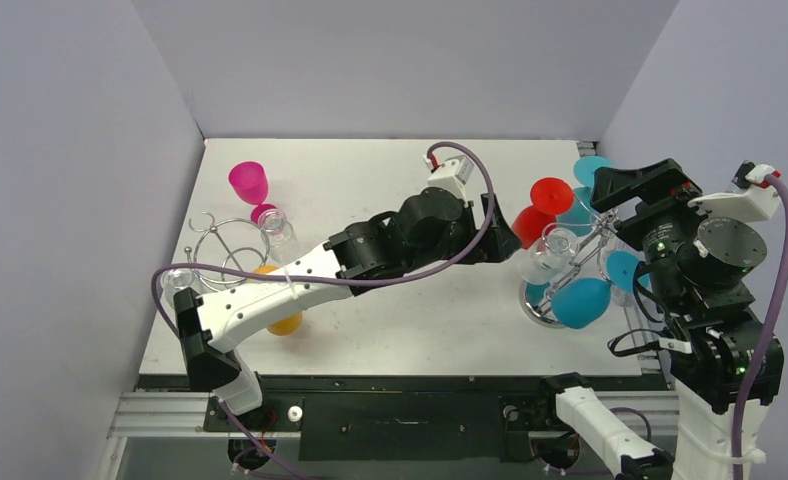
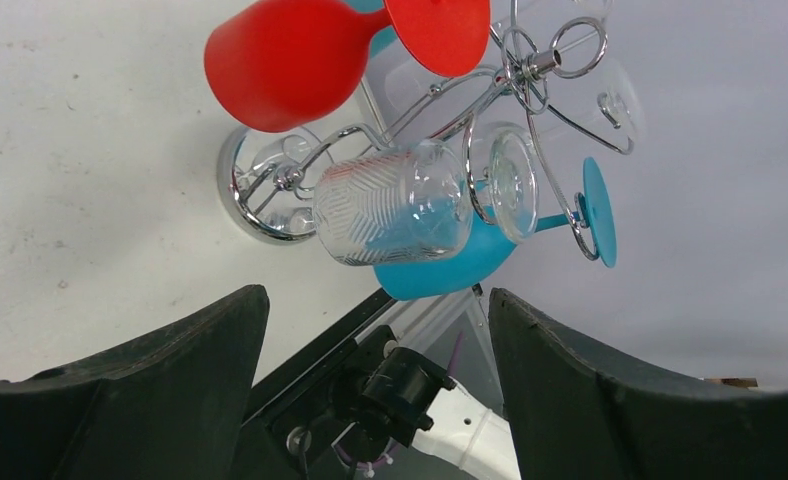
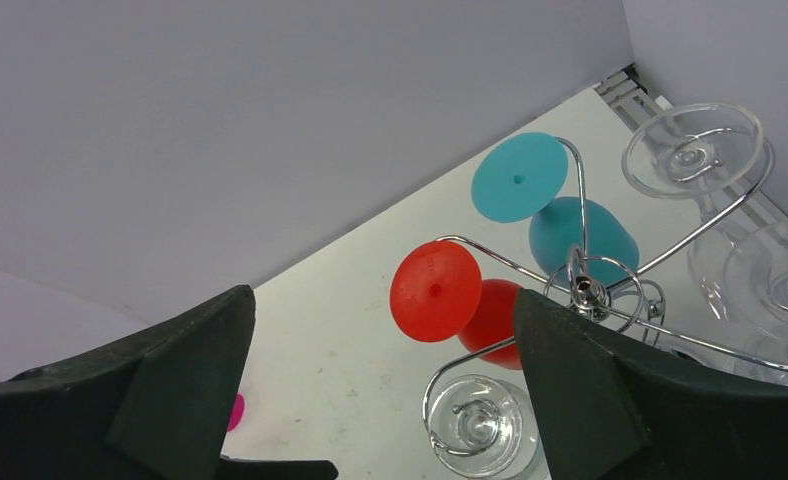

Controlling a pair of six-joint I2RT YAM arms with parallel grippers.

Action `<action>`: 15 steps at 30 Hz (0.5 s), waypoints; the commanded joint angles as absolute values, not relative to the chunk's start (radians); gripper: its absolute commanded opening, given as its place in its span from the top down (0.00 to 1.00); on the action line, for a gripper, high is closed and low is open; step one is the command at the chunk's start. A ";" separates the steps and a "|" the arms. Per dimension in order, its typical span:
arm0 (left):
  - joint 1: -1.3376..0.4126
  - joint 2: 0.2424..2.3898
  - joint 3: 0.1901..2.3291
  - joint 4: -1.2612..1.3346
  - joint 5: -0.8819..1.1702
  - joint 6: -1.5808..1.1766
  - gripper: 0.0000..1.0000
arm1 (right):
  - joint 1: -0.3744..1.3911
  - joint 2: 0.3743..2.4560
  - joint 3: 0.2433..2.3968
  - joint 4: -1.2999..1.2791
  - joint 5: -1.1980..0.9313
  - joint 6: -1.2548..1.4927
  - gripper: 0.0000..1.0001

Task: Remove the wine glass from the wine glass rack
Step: Pick up the wine glass from the wine rack.

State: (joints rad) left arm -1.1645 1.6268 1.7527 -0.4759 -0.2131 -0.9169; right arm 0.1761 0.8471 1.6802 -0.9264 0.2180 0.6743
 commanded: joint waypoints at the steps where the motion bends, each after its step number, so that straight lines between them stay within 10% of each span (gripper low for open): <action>1: -1.175 1.639 1.825 -0.391 -0.180 -0.945 0.23 | 0.169 0.847 1.710 -1.012 0.215 0.653 0.06; 15: -1.150 1.594 1.784 -0.416 -0.135 -0.878 0.23 | 0.169 0.777 1.629 -1.284 0.166 0.730 0.27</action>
